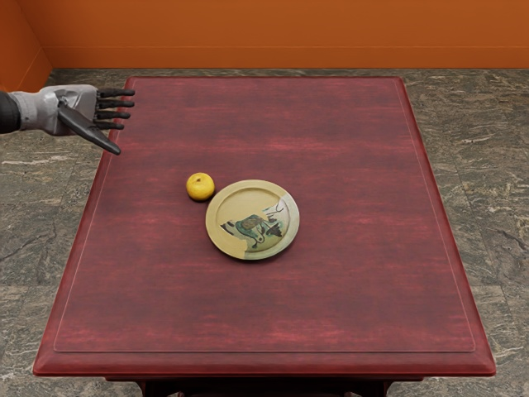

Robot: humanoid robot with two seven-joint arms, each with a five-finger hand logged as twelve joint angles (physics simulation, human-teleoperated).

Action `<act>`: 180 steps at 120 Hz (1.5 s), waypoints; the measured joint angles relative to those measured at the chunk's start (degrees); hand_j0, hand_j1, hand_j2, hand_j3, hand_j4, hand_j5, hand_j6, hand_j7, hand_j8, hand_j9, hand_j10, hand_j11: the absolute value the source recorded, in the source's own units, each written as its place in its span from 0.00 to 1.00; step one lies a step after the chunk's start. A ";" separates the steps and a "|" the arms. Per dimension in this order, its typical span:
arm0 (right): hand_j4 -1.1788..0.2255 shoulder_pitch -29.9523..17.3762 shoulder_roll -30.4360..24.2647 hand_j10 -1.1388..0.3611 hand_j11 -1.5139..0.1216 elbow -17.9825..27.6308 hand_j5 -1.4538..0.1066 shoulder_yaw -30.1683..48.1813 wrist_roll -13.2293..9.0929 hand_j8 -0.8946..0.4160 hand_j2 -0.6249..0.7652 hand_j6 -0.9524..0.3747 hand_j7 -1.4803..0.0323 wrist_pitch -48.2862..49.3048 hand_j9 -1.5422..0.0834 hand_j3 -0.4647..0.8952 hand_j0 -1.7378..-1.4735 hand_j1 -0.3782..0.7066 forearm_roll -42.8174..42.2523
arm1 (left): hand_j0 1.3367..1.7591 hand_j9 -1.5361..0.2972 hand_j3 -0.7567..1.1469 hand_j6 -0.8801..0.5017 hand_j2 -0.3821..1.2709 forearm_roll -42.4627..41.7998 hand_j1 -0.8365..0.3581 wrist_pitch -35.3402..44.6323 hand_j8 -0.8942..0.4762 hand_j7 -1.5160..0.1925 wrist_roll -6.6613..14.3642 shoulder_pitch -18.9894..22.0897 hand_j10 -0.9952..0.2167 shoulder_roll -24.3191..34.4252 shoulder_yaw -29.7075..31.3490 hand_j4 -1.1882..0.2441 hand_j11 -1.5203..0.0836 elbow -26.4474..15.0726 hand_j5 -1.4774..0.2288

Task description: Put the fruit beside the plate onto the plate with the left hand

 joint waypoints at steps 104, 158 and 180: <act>0.82 -0.46 0.00 0.74 0.90 0.16 0.91 -0.20 -0.52 0.66 0.45 0.70 0.95 0.08 0.93 0.34 0.30 0.06 0.00 | 0.76 0.84 0.40 0.63 0.23 40.10 0.99 0.01 0.65 0.89 0.31 -13.52 0.82 -8.61 3.18 0.83 0.95 -10.50 0.87; 0.82 -0.46 0.00 0.74 0.90 0.16 0.91 -0.20 -0.54 0.66 0.45 0.70 0.95 0.08 0.93 0.34 0.30 0.06 0.00 | 0.76 0.84 0.40 0.63 0.23 45.71 0.99 0.01 0.65 0.89 0.06 -16.83 0.82 -9.00 10.81 0.83 0.95 -22.60 0.87; 0.82 -0.46 0.00 0.74 0.90 0.16 0.91 -0.20 -0.55 0.66 0.45 0.70 0.95 0.08 0.93 0.34 0.30 0.06 0.00 | 0.76 0.84 0.40 0.64 0.23 45.84 0.99 0.01 0.65 0.89 0.11 -19.86 0.82 -9.90 16.35 0.83 0.95 -25.46 0.87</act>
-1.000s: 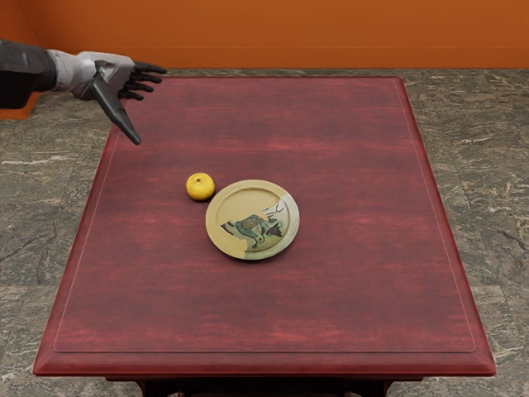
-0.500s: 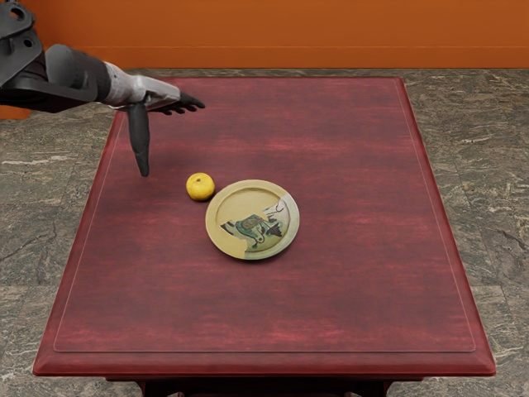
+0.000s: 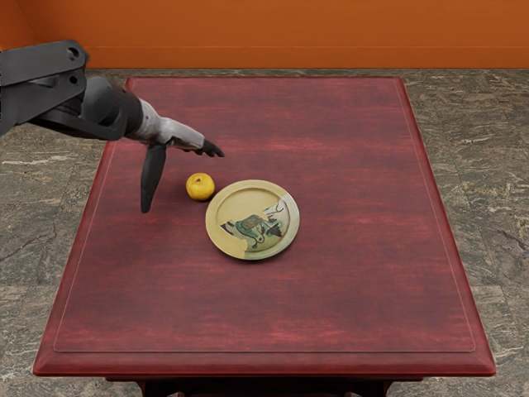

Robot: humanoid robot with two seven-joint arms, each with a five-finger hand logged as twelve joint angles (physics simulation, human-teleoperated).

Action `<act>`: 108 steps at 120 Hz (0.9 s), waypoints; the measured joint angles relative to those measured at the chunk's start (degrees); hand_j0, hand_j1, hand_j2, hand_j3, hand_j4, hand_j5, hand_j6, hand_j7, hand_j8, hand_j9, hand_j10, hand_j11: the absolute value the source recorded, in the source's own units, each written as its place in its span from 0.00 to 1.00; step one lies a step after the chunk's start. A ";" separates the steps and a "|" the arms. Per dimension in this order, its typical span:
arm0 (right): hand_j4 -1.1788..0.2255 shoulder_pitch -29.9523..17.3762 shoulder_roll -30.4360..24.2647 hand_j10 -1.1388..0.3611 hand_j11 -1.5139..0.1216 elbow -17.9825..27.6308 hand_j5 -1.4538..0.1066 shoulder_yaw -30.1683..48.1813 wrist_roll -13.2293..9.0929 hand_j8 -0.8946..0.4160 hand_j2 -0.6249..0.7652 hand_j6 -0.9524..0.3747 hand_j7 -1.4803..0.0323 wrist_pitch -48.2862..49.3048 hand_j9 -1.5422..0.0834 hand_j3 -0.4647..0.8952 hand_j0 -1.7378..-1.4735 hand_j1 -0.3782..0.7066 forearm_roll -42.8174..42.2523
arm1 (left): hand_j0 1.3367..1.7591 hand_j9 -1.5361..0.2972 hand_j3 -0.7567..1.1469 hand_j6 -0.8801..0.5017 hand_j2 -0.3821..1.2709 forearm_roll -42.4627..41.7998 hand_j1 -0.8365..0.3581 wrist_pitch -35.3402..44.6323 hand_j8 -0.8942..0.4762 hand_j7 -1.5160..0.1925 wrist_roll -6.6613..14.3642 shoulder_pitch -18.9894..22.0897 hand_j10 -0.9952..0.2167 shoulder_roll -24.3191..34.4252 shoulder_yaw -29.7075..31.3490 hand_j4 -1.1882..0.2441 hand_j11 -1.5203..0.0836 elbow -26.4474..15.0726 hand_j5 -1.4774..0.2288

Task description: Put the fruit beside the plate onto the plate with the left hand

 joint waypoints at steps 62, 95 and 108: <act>0.82 0.00 0.00 0.74 0.90 0.00 0.91 0.00 -0.02 0.66 0.45 0.70 0.95 0.00 0.93 0.34 0.30 0.06 0.00 | 0.76 0.84 0.40 0.63 0.23 -0.13 0.99 11.98 0.65 0.89 0.01 -0.46 0.82 -3.82 7.39 0.83 0.95 -0.50 0.87; 0.82 0.00 0.00 0.74 0.90 0.00 0.91 0.00 -0.01 0.66 0.45 0.70 0.95 0.00 0.93 0.34 0.30 0.06 0.00 | 0.76 0.80 0.40 0.59 0.24 -0.03 0.93 17.12 0.61 0.84 0.02 -0.44 0.77 -5.56 10.23 0.79 0.90 -0.24 0.82; 0.82 0.00 0.00 0.74 0.90 0.00 0.91 0.00 -0.01 0.66 0.45 0.70 0.95 0.00 0.93 0.34 0.30 0.06 0.00 | 0.76 0.76 0.40 0.56 0.24 0.02 0.89 18.39 0.57 0.81 0.02 -0.28 0.73 -6.23 10.93 0.75 0.86 -0.18 0.79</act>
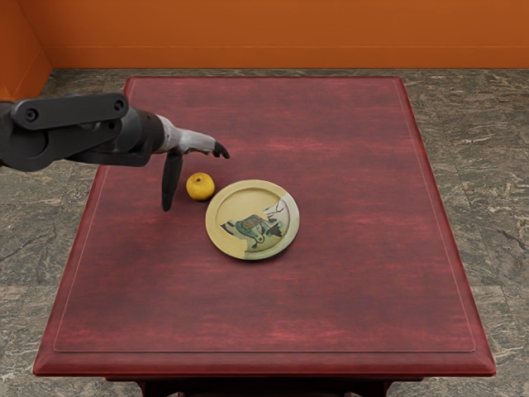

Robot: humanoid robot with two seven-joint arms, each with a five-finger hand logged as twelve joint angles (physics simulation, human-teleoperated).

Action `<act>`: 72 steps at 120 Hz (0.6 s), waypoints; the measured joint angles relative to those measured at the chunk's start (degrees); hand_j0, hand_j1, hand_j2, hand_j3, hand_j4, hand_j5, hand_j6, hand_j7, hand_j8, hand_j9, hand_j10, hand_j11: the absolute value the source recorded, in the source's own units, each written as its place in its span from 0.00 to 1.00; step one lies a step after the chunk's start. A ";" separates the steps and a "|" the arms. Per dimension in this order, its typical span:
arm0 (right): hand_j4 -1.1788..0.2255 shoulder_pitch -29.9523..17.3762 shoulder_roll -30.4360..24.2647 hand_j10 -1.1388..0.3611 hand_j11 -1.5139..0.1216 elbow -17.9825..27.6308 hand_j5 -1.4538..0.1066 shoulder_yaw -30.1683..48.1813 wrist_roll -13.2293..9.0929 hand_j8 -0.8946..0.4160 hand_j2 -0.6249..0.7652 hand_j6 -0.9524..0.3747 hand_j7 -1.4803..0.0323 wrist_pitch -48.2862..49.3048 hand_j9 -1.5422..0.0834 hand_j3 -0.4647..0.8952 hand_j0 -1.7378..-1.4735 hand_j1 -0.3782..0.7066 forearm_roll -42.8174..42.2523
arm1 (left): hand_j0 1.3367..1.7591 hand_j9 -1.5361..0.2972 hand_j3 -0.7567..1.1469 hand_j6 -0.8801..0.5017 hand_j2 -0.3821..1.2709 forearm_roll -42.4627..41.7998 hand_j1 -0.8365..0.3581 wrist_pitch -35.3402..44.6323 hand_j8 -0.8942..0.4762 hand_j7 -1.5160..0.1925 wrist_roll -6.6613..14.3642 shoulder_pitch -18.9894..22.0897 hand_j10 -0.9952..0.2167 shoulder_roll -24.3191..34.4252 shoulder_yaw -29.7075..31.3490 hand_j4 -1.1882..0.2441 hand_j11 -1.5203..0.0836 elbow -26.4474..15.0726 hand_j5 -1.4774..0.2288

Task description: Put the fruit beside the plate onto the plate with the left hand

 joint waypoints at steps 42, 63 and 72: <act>0.82 0.00 0.00 0.74 0.90 0.00 0.91 0.00 0.01 0.66 0.45 0.70 0.95 0.00 0.93 0.34 0.30 0.06 0.00 | 0.76 0.71 0.40 0.50 0.25 0.09 0.81 0.96 0.52 0.75 -0.01 0.86 0.67 -1.90 0.37 0.70 0.80 0.82 0.72; 0.82 0.00 0.00 0.74 0.90 0.00 0.91 0.00 0.01 0.66 0.45 0.70 0.95 0.00 0.93 0.34 0.30 0.06 0.00 | 0.76 0.70 0.40 0.49 0.26 0.11 0.80 3.50 0.51 0.74 -0.02 1.68 0.66 -2.85 0.38 0.69 0.79 1.09 0.72; 0.82 0.00 0.00 0.74 0.90 0.00 0.91 0.00 0.00 0.66 0.45 0.70 0.95 0.00 0.93 0.34 0.30 0.06 0.00 | 0.76 0.70 0.40 0.49 0.26 0.18 0.79 4.65 0.51 0.74 -0.05 2.32 0.66 -3.36 0.38 0.69 0.79 1.42 0.71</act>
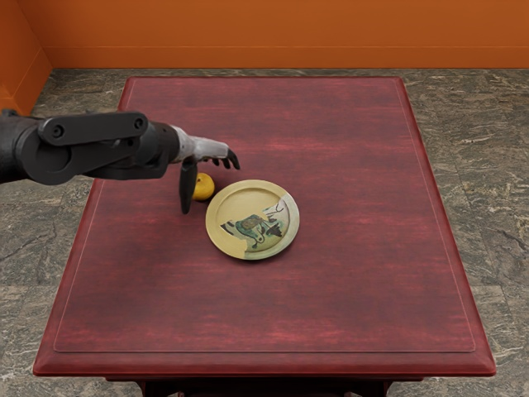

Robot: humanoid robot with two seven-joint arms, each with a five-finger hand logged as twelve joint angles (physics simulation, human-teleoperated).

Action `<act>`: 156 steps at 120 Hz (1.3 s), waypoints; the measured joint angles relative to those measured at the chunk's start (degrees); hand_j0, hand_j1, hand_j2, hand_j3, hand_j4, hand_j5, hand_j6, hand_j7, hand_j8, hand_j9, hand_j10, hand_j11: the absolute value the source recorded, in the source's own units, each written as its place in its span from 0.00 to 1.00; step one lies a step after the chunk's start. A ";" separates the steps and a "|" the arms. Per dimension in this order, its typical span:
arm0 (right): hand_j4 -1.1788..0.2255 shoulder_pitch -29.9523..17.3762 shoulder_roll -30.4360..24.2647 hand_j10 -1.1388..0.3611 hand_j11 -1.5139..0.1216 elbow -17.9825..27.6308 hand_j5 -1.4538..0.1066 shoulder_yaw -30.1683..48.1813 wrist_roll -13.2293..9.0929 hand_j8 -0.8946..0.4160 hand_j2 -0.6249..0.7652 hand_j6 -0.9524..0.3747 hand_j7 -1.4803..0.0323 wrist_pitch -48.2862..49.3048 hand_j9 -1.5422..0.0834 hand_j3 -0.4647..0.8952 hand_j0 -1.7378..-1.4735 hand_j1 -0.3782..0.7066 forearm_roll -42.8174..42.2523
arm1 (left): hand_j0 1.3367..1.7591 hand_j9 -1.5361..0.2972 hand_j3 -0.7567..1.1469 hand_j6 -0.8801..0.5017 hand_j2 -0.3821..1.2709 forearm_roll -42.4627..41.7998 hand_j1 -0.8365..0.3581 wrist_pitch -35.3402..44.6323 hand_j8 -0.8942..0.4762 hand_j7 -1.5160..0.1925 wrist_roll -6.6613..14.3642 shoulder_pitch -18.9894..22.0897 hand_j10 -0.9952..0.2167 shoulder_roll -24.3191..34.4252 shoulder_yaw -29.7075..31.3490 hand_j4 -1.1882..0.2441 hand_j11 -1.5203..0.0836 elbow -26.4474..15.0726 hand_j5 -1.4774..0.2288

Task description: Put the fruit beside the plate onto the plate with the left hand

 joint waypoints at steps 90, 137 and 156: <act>0.82 0.00 0.00 0.74 0.90 0.00 0.91 0.00 0.00 0.66 0.45 0.70 0.95 0.00 0.93 0.34 0.30 0.06 0.00 | 0.76 0.67 0.40 0.46 0.26 2.57 0.75 2.46 0.47 0.70 -0.04 2.27 0.62 -1.55 1.25 0.66 0.75 4.02 0.68; 0.82 0.00 0.00 0.74 0.90 0.00 0.91 0.00 0.00 0.66 0.45 0.70 0.95 0.00 0.93 0.34 0.30 0.06 0.00 | 0.76 0.61 0.40 0.41 0.27 2.99 0.67 2.47 0.42 0.65 -0.04 2.27 0.56 -1.69 1.32 0.61 0.69 3.65 0.62; 0.82 0.00 0.00 0.74 0.90 0.00 0.91 0.00 0.02 0.66 0.45 0.70 0.95 0.00 0.93 0.34 0.30 0.06 0.00 | 0.76 0.59 0.40 0.38 0.27 3.00 0.64 2.47 0.40 0.62 -0.04 2.27 0.53 -1.78 1.32 0.59 0.67 3.59 0.60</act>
